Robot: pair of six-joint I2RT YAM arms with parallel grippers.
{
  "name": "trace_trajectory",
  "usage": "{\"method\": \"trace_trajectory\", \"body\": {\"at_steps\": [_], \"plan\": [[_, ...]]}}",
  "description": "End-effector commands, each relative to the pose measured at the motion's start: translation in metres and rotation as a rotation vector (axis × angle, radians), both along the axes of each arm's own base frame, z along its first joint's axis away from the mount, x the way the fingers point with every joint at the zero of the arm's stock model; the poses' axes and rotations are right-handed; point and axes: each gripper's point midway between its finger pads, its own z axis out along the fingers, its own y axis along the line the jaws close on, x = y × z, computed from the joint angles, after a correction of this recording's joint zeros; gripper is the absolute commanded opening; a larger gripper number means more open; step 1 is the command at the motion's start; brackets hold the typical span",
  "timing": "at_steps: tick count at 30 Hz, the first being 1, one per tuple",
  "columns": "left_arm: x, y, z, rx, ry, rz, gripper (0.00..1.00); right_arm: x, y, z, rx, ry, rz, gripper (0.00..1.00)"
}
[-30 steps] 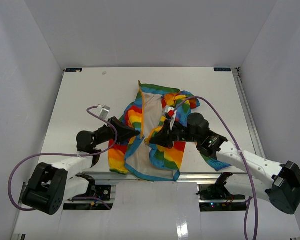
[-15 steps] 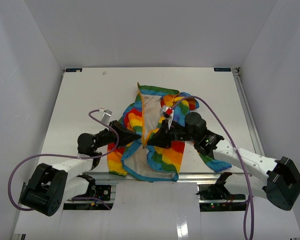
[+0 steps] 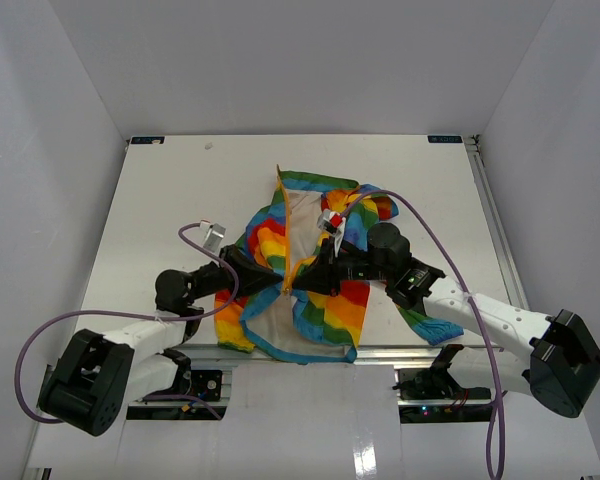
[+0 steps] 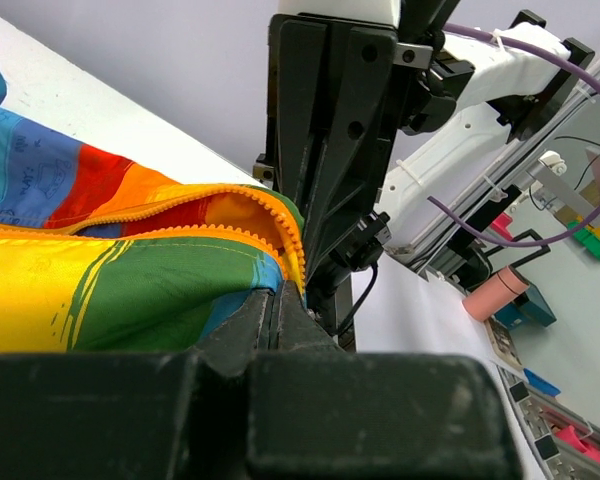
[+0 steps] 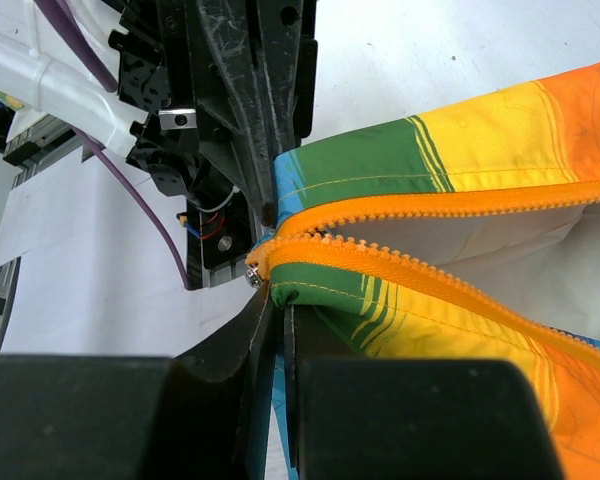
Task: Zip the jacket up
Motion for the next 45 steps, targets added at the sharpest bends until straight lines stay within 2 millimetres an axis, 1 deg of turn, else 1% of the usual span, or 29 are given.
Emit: {"method": "trace_trajectory", "body": {"at_steps": [1, 5, 8, 13, 18, 21, 38, 45], "plan": [[-0.025, 0.007, 0.039, -0.095, -0.314, -0.003, 0.0, 0.008, 0.004, 0.036, 0.093, -0.062, -0.031, 0.08], [-0.021, 0.007, 0.037, -0.088, -0.32, 0.031, 0.0, 0.009, 0.003, 0.034, 0.091, -0.036, -0.055, 0.08], [-0.02, 0.011, 0.041, -0.098, -0.345, 0.07, 0.0, 0.011, 0.003, 0.031, 0.089, -0.018, -0.069, 0.08], [-0.014, 0.012, 0.039, -0.081, -0.365, 0.132, 0.0, 0.009, 0.002, 0.031, 0.1, 0.012, -0.076, 0.08], [-0.011, 0.01, 0.037, -0.061, -0.376, 0.15, 0.0, 0.007, 0.001, 0.03, 0.114, 0.018, -0.075, 0.08], [-0.006, 0.01, 0.034, -0.048, -0.374, 0.178, 0.0, 0.006, 0.0, 0.03, 0.118, 0.022, -0.071, 0.08], [0.002, 0.008, 0.029, -0.007, -0.395, 0.226, 0.0, 0.002, -0.002, 0.033, 0.136, 0.035, -0.072, 0.08], [0.001, 0.008, 0.029, -0.005, -0.401, 0.228, 0.0, 0.003, -0.001, 0.032, 0.136, 0.045, -0.076, 0.08]]}}
